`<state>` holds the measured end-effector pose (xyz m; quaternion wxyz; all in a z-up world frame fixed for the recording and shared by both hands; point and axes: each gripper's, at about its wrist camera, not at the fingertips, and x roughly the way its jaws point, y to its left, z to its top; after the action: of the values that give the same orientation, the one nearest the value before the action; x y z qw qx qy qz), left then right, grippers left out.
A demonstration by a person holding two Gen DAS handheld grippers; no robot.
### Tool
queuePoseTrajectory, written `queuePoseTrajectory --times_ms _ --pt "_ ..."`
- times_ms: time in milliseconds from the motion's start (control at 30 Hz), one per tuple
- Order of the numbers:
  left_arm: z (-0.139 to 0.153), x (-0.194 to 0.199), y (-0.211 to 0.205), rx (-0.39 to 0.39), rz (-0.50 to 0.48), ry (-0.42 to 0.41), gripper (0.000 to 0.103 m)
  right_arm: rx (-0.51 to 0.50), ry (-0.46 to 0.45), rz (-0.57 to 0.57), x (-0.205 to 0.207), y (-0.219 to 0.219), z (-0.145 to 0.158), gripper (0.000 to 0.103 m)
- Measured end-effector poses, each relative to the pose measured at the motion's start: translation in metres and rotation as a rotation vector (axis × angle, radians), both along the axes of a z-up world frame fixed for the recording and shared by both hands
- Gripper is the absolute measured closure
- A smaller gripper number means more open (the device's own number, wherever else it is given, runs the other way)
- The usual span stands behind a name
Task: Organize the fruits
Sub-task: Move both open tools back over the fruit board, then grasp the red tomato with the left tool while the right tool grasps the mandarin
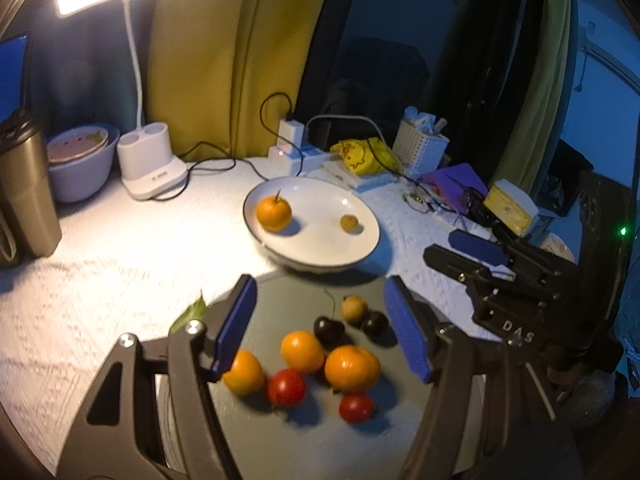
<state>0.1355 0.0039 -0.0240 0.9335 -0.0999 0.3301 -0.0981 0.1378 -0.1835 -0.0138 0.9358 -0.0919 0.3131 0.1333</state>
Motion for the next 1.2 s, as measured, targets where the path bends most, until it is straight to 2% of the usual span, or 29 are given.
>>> queuePoseTrajectory --times_ms 433,833,900,967,1200 --pt "-0.031 -0.027 0.003 -0.004 0.020 0.055 0.036 0.003 0.059 0.027 -0.025 0.008 -0.025 0.060" --pt "-0.054 -0.042 0.015 -0.008 0.041 0.096 0.036 0.001 0.125 0.110 -0.038 0.039 -0.049 0.060" --pt "-0.057 -0.042 0.017 -0.009 0.043 0.102 0.036 -0.002 0.136 0.122 -0.037 0.045 -0.052 0.058" --pt "-0.059 -0.042 0.018 -0.007 0.046 0.107 0.036 -0.001 0.145 0.131 -0.037 0.049 -0.055 0.047" --pt "-0.067 -0.039 0.021 -0.001 0.049 0.126 0.036 -0.006 0.189 0.141 -0.030 0.059 -0.068 0.047"
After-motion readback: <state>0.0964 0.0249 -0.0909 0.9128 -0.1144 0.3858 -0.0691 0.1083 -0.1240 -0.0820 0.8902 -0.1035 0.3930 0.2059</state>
